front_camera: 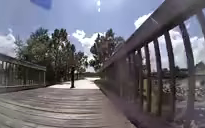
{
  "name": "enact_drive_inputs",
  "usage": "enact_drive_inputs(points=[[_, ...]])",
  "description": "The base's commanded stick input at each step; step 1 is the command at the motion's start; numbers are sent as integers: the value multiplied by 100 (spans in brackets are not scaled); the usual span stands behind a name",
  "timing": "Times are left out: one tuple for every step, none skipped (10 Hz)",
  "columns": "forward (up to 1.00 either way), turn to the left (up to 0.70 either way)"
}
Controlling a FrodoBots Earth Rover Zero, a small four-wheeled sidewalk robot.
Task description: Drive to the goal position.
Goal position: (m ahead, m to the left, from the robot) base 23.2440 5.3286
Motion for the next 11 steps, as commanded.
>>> enact_drive_inputs(points=[[85,0],[85,0],[85,0],[85,0],[85,0],[85,0],[85,0],[85,0],[85,0],[85,4],[85,10]])
